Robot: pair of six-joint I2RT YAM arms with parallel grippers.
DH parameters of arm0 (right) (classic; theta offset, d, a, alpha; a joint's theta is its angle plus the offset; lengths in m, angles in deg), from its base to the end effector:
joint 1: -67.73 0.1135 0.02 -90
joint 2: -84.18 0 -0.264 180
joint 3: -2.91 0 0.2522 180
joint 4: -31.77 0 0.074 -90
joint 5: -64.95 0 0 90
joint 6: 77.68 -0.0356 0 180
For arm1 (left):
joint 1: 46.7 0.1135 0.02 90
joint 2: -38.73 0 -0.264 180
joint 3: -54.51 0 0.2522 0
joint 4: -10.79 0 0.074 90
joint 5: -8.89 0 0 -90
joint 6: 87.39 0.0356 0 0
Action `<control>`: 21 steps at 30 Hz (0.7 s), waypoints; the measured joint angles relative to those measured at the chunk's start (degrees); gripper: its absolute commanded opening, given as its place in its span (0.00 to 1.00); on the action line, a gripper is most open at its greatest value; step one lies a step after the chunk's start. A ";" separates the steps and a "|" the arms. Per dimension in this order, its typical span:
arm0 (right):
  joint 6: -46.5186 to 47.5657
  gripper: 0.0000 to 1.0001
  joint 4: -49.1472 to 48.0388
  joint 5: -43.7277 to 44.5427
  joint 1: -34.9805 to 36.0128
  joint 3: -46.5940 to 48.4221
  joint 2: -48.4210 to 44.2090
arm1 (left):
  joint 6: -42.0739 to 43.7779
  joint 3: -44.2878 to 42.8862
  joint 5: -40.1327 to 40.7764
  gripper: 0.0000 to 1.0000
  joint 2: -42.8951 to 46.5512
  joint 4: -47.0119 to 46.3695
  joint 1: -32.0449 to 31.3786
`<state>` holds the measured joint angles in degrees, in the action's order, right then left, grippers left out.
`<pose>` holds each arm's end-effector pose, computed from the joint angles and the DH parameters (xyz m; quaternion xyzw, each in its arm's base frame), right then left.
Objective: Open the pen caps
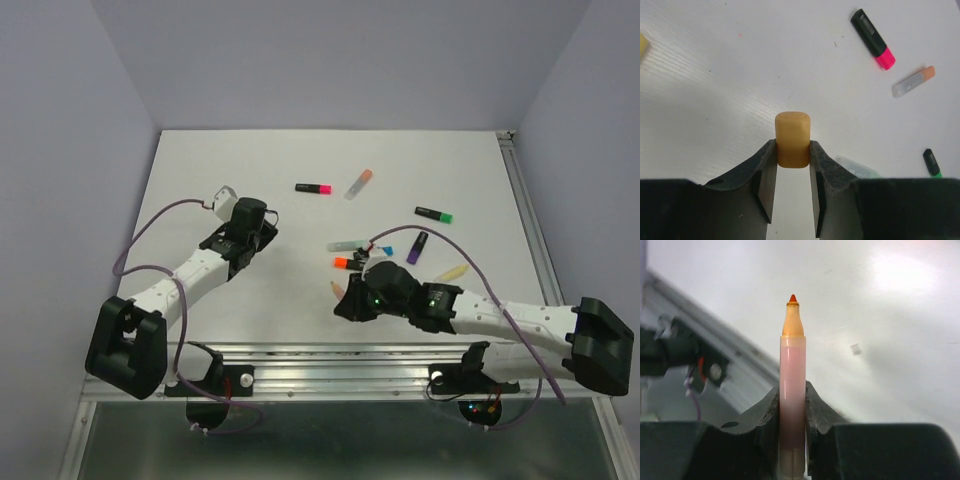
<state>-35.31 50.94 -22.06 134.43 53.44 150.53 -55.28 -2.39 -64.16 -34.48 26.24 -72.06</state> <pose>0.0992 0.2257 0.2238 -0.1350 0.8764 0.3754 0.2698 0.2554 -0.1095 0.2385 -0.3109 0.8094 -0.2235 0.4453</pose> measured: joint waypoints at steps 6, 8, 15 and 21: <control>-1.60 0.01 10.54 12.35 -16.37 0.09 -1.49 | 6.27 -1.99 0.96 0.08 -2.49 7.89 0.09; -2.34 0.01 15.37 18.05 -19.50 0.24 -1.55 | 7.30 -1.99 1.55 0.18 -4.02 9.53 0.11; -1.97 0.01 22.80 27.63 -29.90 0.26 2.12 | 8.61 -1.99 1.55 0.38 -8.20 14.27 0.35; -0.26 0.02 22.97 29.83 -34.67 0.26 6.43 | 8.79 -2.01 1.46 0.55 -9.33 16.44 0.35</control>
<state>-35.58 73.91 7.77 99.76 53.71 156.96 -46.49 -4.40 -62.70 -43.81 42.68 -71.71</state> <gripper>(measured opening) 0.243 0.462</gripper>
